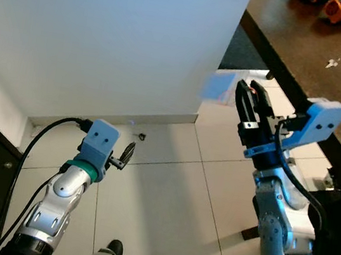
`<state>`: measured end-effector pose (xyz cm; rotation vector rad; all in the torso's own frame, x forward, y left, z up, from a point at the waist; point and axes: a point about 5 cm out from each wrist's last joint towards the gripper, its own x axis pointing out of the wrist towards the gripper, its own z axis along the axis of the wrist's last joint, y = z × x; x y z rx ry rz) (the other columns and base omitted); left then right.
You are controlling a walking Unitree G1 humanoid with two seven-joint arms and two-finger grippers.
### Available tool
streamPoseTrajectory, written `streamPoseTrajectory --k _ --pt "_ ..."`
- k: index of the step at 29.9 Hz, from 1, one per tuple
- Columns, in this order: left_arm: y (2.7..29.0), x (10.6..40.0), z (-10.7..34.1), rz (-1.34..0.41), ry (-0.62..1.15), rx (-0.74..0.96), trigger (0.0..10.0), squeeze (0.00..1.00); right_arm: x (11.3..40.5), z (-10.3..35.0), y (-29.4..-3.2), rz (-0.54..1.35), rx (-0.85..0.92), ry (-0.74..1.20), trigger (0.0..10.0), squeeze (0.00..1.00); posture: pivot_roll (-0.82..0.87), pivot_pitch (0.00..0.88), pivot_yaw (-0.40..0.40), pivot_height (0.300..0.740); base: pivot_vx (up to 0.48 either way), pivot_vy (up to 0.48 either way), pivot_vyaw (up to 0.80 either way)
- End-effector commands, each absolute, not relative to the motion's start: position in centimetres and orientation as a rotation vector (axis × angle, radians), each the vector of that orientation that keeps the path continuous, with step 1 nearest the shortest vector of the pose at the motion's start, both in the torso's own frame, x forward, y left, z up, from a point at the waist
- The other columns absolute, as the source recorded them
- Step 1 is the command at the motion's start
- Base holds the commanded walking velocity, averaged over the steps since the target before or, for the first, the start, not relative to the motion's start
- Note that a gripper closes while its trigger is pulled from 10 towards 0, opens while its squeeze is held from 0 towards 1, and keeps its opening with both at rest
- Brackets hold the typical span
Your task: Hang keys on a hook
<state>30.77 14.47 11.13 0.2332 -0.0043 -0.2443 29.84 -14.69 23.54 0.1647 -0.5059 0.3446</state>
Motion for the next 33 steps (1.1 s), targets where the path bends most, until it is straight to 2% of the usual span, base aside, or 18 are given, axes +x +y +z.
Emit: streamPoseTrajectory --k 1,9,16,33 --pt "14.54 30.56 10.55 -0.249 0.016 0.242 10.0 0.0 29.87 23.13 -14.8 0.334 0.167 -0.494 10.0 0.0 -0.14 0.155 0.055 0.74 0.48 0.0 0.0" --pt "14.58 30.58 10.53 -0.249 0.018 0.243 10.0 0.0 29.87 23.16 -14.72 0.336 0.158 -0.496 10.0 0.0 -0.14 0.155 0.055 0.74 0.48 0.0 0.0" --pt "14.54 30.63 10.52 -0.248 0.018 0.244 10.0 0.0 29.9 23.21 -14.35 0.36 0.119 -0.492 10.0 0.0 -0.14 0.153 0.053 0.74 0.48 0.0 0.75" --pt "14.36 30.64 10.46 -0.252 0.016 0.244 10.0 0.0 29.84 23.91 -14.49 0.363 0.131 -0.526 10.0 0.0 -0.14 0.145 0.048 0.74 0.48 0.0 0.0"
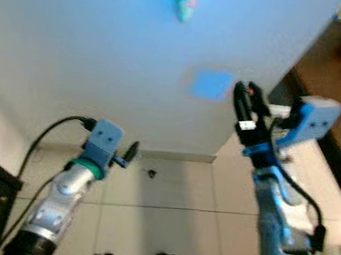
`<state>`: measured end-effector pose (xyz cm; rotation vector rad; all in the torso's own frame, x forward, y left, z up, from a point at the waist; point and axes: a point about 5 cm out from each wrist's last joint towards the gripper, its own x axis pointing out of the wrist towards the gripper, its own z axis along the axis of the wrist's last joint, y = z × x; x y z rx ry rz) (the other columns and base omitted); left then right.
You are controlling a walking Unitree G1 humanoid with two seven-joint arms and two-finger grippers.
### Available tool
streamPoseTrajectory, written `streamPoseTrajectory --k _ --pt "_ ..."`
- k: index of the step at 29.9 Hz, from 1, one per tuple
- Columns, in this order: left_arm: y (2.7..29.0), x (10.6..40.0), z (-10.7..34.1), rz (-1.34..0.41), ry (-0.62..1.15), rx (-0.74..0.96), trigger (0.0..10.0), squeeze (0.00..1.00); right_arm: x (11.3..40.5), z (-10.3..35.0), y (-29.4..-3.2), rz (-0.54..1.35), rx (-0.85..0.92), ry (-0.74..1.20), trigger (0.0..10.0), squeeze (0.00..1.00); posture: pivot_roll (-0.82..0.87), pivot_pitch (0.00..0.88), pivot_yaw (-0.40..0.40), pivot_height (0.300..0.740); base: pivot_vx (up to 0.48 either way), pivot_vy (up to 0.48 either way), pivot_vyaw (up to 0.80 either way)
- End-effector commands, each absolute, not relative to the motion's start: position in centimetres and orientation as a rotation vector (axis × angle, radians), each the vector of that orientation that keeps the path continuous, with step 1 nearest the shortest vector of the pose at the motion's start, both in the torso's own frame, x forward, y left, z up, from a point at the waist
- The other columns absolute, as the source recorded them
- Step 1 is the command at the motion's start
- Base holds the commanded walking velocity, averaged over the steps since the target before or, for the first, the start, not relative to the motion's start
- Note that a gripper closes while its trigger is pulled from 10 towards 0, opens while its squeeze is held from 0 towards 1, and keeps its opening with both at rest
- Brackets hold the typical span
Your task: Hang keys on a hook
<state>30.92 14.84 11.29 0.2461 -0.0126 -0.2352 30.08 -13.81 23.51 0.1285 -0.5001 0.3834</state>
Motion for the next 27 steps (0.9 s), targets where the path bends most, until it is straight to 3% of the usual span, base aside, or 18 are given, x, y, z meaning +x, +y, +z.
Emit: streamPoseTrajectory --k 1,6,12,21,27 --pt "14.3 30.6 10.4 -0.254 0.017 0.244 10.0 0.0 29.8 24.2 -14.6 0.361 0.132 -0.538 10.0 0.0 -0.14 0.144 0.048 0.74 0.48 0.0 0.0" --pt "14.2 30.5 10.1 -0.264 0.029 0.251 10.0 0.0 29.7 24.9 -14.8 0.354 0.132 -0.567 10.0 0.0 -0.14 0.144 0.05 0.74 0.48 0.0 0.0" --pt "14.1 27.6 5.2 -0.541 0.256 0.354 10.0 0.0 29.4 28.2 -15.7 0.328 0.096 -0.694 10.0 0.0 -0.14 0.145 0.057 0.74 0.361 0.0 0.0" --pt "19.2 21.0 -4.2 -0.59 0.715 0.577 10.0 0.0 27.9 31.2 -16.2 0.334 0.053 -0.82 10.0 0.0 -0.15 0.149 0.067 0.74 0.254 0.0 0.0" --pt "20.3 18.8 -6.2 -0.576 0.847 0.596 10.0 0.0 27.2 31.7 -16.9 0.261 0.074 -0.853 10.0 0.0 -0.16 0.15 0.067 0.74 0.0 0.0 0.0"
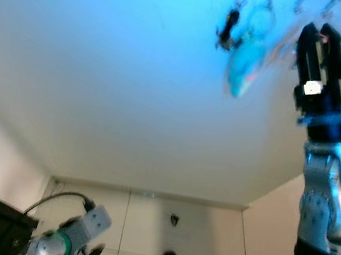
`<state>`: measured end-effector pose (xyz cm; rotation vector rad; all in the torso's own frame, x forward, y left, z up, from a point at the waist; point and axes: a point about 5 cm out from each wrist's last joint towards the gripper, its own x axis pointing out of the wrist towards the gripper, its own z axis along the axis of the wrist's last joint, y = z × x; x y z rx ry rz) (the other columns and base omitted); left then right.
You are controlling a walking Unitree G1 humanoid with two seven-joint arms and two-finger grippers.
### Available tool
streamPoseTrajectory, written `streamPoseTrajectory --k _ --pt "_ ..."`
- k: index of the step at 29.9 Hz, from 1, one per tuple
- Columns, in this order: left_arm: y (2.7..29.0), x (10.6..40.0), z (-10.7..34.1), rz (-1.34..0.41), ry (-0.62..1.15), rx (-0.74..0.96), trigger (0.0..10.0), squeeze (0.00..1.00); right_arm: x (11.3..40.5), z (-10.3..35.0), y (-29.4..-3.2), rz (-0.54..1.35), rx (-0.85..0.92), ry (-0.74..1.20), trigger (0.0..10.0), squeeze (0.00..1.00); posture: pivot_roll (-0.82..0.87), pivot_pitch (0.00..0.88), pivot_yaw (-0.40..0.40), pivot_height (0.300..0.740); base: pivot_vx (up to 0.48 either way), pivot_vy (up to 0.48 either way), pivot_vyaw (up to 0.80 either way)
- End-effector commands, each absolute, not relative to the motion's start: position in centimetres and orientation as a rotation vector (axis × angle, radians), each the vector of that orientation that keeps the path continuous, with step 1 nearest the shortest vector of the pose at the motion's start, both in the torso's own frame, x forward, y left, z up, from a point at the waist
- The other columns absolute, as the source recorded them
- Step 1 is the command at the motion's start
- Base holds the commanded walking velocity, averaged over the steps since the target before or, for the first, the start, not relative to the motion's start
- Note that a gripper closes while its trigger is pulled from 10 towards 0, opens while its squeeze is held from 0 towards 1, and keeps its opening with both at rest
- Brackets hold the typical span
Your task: Hang keys on a hook
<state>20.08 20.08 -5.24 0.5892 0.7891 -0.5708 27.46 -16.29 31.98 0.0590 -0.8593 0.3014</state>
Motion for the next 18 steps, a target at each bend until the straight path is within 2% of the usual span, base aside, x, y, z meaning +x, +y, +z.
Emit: streamPoseTrajectory --k 1,5,7,11,14,16,17,18 --pt "20.5 18.7 -6.4 -0.565 0.868 0.602 10.0 0.0 27.1 31.5 -17.2 0.232 0.083 -0.847 10.0 0.0 -0.16 0.152 0.071 0.74 0.0 0.0 0.0" --pt "20.6 18.9 -6.7 -0.538 0.905 0.594 10.0 0.0 26.6 30.7 -17.8 0.196 0.085 -0.819 10.0 0.0 -0.18 0.158 0.084 0.74 0.0 0.0 0.0" --pt "19.0 20.4 -6.5 -0.559 0.907 0.618 10.0 0.0 26.7 30.5 -18.4 0.153 0.065 -0.811 10.0 0.0 -0.19 0.162 0.09 0.74 0.0 0.0 0.0" --pt "18.4 20.9 -6.5 -0.566 0.905 0.635 10.0 0.0 26.7 30.7 -19.0 0.107 0.046 -0.81 10.0 0.0 -0.19 0.162 0.09 0.74 0.0 0.0 0.0" --pt "16.9 22.1 -6.3 -0.558 0.897 0.641 10.0 0.0 26.9 31.3 -20.2 -0.022 0.008 -0.838 10.0 0.0 -0.19 0.17 0.095 0.74 0.0 0.0 0.0" --pt "16.9 22.1 -6.3 -0.558 0.897 0.641 10.0 0.0 26.9 31.3 -20.2 -0.022 0.008 -0.838 10.0 0.0 -0.19 0.17 0.095 0.74 0.0 0.0 0.0" --pt "15.8 22.9 -6.0 -0.556 0.889 0.641 10.0 0.0 27.1 31.6 -20.6 -0.064 0.011 -0.848 10.0 0.0 -0.19 0.172 0.094 0.74 0.0 0.0 0.0" --pt "15.8 22.9 -6.0 -0.556 0.889 0.641 10.0 0.0 27.1 31.6 -20.6 -0.064 0.011 -0.848 10.0 0.0 -0.19 0.172 0.094 0.74 0.0 0.0 0.0"
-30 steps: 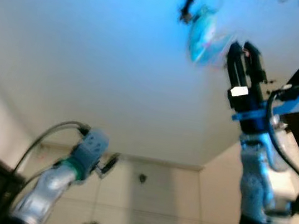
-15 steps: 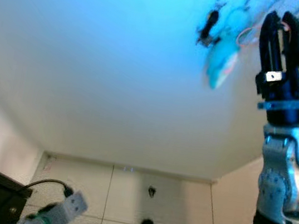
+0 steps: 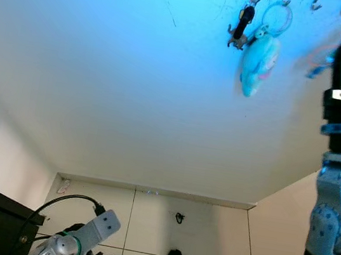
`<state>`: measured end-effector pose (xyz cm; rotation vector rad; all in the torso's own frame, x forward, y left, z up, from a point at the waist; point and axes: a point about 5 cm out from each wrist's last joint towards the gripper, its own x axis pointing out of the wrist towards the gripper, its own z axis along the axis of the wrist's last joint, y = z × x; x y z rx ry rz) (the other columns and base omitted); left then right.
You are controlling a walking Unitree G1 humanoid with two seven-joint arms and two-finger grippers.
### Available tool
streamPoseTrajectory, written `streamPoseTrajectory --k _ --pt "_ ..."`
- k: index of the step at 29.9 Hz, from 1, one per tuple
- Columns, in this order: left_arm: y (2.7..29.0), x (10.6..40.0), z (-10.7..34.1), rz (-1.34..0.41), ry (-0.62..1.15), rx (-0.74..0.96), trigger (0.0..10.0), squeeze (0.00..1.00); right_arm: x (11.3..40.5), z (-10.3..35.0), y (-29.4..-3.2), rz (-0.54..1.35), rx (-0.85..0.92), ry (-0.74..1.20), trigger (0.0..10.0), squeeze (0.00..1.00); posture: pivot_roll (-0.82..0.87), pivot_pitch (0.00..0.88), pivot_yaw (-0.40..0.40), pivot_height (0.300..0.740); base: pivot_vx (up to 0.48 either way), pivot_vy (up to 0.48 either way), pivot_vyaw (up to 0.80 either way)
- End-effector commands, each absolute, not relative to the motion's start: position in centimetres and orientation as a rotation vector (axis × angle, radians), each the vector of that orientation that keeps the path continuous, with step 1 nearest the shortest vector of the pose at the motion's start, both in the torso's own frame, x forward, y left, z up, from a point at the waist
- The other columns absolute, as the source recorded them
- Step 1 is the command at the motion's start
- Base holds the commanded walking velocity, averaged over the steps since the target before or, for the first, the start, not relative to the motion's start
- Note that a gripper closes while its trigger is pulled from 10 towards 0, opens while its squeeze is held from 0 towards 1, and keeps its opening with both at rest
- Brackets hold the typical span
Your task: Hang keys on a hook
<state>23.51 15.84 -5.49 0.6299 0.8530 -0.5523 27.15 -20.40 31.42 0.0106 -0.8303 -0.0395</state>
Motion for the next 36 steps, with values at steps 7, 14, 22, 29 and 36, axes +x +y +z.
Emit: streamPoseTrajectory --k 7,14,22,29,36 --pt "12.1 24.3 -5.3 -0.575 0.866 0.637 10.0 0.0 29.0 34.0 -20.6 -0.154 -0.023 -0.888 10.0 0.0 -0.18 0.178 0.096 0.74 0.0 0.0 0.0" --pt "15.3 22.9 -6.1 -0.558 0.887 0.638 10.0 0.0 31.7 34.9 -20.4 -0.229 0.116 -0.848 10.0 0.0 -0.17 0.181 0.091 0.74 0.0 0.0 0.0" --pt "15.6 22.7 -6.3 -0.541 0.895 0.637 10.0 0.0 34.0 35.1 -19.1 -0.223 0.222 -0.799 10.0 0.0 -0.15 0.18 0.083 0.74 0.0 0.0 0.0" --pt "15.7 22.6 -6.3 -0.547 0.897 0.637 10.0 0.0 35.0 34.8 -17.4 -0.156 0.205 -0.759 10.0 0.0 -0.15 0.175 0.079 0.74 0.0 0.0 0.0" --pt "15.9 22.7 -6.2 -0.544 0.891 0.637 10.0 0.0 35.4 32.3 -17.5 -0.184 0.2 -0.68 10.0 0.0 -0.15 0.175 0.078 0.74 0.0 0.0 0.0"
